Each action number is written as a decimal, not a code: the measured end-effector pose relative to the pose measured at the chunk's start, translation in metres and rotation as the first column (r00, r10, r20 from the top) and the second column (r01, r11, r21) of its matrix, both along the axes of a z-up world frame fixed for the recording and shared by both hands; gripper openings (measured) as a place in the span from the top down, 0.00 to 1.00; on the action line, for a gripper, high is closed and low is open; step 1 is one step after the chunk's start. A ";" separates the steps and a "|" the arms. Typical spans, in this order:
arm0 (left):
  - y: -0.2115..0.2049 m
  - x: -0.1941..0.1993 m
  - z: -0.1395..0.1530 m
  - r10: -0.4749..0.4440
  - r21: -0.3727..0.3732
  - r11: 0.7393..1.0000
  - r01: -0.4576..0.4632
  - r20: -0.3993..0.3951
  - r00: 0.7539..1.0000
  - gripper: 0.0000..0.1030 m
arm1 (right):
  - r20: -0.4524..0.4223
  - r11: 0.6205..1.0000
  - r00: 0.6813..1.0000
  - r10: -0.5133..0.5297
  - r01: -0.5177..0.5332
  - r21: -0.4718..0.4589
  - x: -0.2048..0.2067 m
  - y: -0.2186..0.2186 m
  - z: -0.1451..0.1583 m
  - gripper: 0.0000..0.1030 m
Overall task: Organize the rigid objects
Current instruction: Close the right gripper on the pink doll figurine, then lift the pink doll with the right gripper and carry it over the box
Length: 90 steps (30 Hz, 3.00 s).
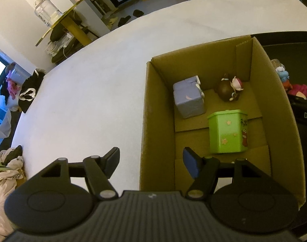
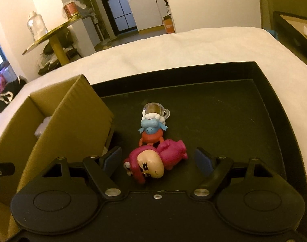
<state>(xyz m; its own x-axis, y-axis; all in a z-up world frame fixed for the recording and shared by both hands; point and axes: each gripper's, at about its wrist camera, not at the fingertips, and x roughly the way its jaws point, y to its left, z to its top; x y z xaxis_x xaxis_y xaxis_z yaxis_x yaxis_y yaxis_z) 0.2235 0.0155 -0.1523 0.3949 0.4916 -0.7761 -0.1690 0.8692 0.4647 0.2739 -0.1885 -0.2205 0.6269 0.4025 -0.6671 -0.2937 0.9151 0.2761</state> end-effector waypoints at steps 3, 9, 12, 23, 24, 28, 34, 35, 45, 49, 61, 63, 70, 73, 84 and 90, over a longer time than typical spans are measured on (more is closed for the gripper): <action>-0.002 0.001 0.000 -0.003 0.010 1.000 0.004 -0.005 1.000 0.34 | 0.013 1.000 1.000 0.009 -0.009 -0.007 -0.003 0.001 0.002 0.34; -0.001 0.001 0.001 0.002 0.007 1.000 -0.002 -0.007 1.000 0.34 | 0.029 1.000 0.999 -0.026 0.026 -0.012 -0.007 -0.009 0.007 0.35; 0.000 -0.001 0.003 0.004 0.008 1.000 -0.004 -0.002 1.000 0.34 | 0.036 0.999 0.999 -0.034 0.035 -0.018 -0.010 -0.013 0.010 0.34; 0.009 -0.015 0.012 0.003 -0.023 1.000 -0.002 0.031 1.000 0.34 | 0.017 0.995 0.995 -0.097 0.097 0.027 -0.024 -0.034 0.034 0.34; 0.008 -0.016 0.013 0.001 -0.025 1.000 0.000 0.036 0.999 0.34 | 0.025 0.995 0.995 -0.101 0.100 0.027 -0.026 -0.036 0.038 0.34; 0.006 -0.021 0.015 -0.013 -0.025 1.000 0.015 0.055 0.998 0.34 | 0.043 0.994 0.993 -0.109 0.108 0.026 -0.031 -0.037 0.050 0.34; 0.009 -0.029 0.021 -0.013 -0.054 0.998 0.017 0.087 0.996 0.34 | 0.076 0.994 0.991 -0.108 0.107 0.011 -0.040 -0.034 0.068 0.34; 0.011 -0.030 0.022 -0.012 -0.059 0.998 0.018 0.092 0.996 0.34 | 0.083 0.994 0.991 -0.107 0.106 0.008 -0.042 -0.033 0.071 0.34; 0.025 -0.041 0.029 0.011 -0.141 0.990 0.009 0.136 0.991 0.34 | 0.130 0.995 0.987 -0.090 0.093 -0.020 -0.050 -0.019 0.095 0.34; 0.029 -0.045 0.030 0.013 -0.162 0.987 0.012 0.152 0.988 0.34 | 0.149 0.996 0.986 -0.076 0.083 -0.041 -0.056 -0.011 0.102 0.34; 0.044 -0.055 0.034 0.028 -0.239 0.971 0.019 0.191 0.981 0.34 | 0.185 0.994 0.982 -0.024 0.044 -0.104 -0.068 0.024 0.116 0.34; 0.045 -0.056 0.035 0.027 -0.251 0.968 0.024 0.197 0.980 0.34 | 0.191 0.992 0.981 -0.009 0.033 -0.119 -0.069 0.032 0.118 0.34; 0.052 -0.059 0.034 0.030 -0.294 0.955 0.034 0.210 0.977 0.34 | 0.204 0.986 0.979 0.028 0.005 -0.164 -0.071 0.054 0.122 0.34; 0.057 -0.059 0.033 0.044 -0.319 0.947 0.028 0.215 0.976 0.34 | 0.207 0.982 0.977 0.045 -0.006 -0.187 -0.072 0.063 0.123 0.34; 0.073 -0.057 0.029 0.076 -0.393 0.919 0.018 0.222 0.972 0.34 | 0.224 0.947 0.963 0.148 -0.073 -0.313 -0.074 0.095 0.121 0.34; 0.079 -0.057 0.030 0.094 -0.415 0.910 0.015 0.242 0.966 0.35 | 0.219 0.930 0.956 0.195 -0.109 -0.352 -0.072 0.109 0.117 0.34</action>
<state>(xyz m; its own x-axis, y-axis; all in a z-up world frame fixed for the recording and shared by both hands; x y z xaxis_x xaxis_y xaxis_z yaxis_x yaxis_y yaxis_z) 0.1663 0.0948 -0.1221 0.5901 0.1710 -0.7890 -0.2706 0.9627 0.0063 0.2021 -0.0795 -0.1036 0.7375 0.2874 -0.6112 -0.4554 0.8799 -0.1357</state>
